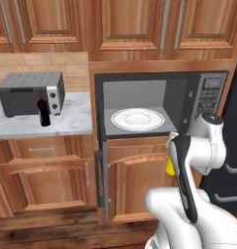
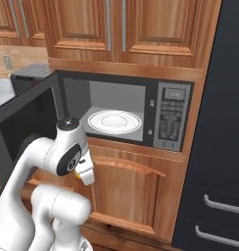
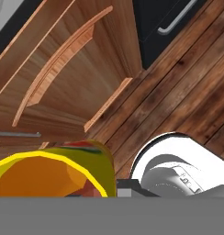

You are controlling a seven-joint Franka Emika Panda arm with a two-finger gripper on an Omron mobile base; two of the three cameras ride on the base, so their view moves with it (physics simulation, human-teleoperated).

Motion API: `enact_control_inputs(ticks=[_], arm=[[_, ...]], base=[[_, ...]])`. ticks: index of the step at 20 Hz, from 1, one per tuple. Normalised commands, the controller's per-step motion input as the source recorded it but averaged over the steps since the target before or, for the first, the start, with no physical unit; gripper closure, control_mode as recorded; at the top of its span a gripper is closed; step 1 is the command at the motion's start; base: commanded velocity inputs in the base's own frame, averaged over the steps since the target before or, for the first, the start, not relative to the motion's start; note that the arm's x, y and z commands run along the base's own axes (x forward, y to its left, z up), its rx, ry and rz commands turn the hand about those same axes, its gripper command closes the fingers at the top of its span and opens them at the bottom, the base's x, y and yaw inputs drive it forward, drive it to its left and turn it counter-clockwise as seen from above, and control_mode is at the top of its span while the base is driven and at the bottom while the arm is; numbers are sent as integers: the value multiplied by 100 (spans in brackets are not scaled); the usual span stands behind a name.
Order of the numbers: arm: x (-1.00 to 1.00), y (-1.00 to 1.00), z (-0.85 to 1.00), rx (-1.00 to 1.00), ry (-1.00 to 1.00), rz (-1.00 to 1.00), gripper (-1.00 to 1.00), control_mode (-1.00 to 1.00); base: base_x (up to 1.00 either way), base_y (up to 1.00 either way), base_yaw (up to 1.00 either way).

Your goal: Place the microwavable item in the microwave. Then, close the microwave door and press the start button.

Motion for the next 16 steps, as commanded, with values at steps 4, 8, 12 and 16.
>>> enact_control_inputs(ticks=[4,8,12,16], arm=[[0,0,0,0,0,0,100,100],[0,0,0,0,0,0,100,100],[0,0,0,0,0,0,100,100],[0,0,0,0,0,0,100,100]], base=[[-25,0,2],[-2,-16,15],[7,-21,26],[0,-11,20]])
